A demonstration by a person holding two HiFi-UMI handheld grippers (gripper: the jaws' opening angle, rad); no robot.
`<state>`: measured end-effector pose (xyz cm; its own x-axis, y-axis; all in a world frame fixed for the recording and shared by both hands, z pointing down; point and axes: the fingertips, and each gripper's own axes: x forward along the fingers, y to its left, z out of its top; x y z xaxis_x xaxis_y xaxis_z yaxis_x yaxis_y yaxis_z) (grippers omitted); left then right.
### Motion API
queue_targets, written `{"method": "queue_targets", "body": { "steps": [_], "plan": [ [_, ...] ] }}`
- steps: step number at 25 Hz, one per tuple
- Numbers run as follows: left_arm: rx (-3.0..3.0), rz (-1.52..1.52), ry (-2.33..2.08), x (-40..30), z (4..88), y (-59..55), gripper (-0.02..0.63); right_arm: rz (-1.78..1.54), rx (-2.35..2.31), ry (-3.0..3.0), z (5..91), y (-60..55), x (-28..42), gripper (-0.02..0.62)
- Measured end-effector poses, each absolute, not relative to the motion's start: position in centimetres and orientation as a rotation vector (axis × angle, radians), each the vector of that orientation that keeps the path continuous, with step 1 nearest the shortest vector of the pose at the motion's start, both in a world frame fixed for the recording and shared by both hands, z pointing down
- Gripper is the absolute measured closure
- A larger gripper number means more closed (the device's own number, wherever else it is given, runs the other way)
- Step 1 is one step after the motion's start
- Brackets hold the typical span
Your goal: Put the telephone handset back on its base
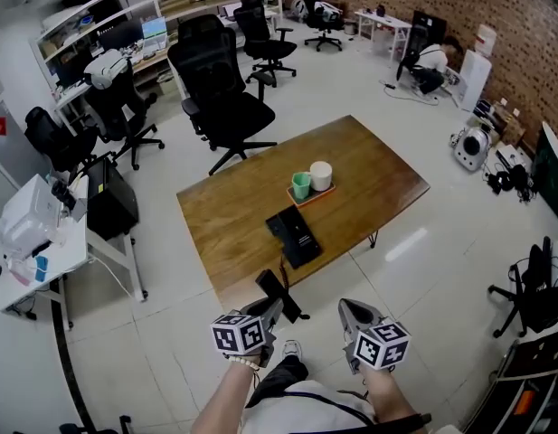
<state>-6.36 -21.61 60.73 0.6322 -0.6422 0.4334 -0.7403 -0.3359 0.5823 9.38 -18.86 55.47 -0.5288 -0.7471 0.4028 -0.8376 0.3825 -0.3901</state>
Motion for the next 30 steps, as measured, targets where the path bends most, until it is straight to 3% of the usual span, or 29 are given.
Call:
{"method": "queue_targets", "body": {
  "steps": [6,30],
  "plan": [
    [2.059,0.064,-0.768,-4.2,62.7,-26.8,0.534,0.851,1.44,-2.462,55.9,-22.7,7.7,0.594],
    [1.988,0.038,-0.513,-4.2,70.1,-40.2,0.534,0.9,1.541,-2.361,58.6,-29.8,7.0,0.594]
  ]
}}
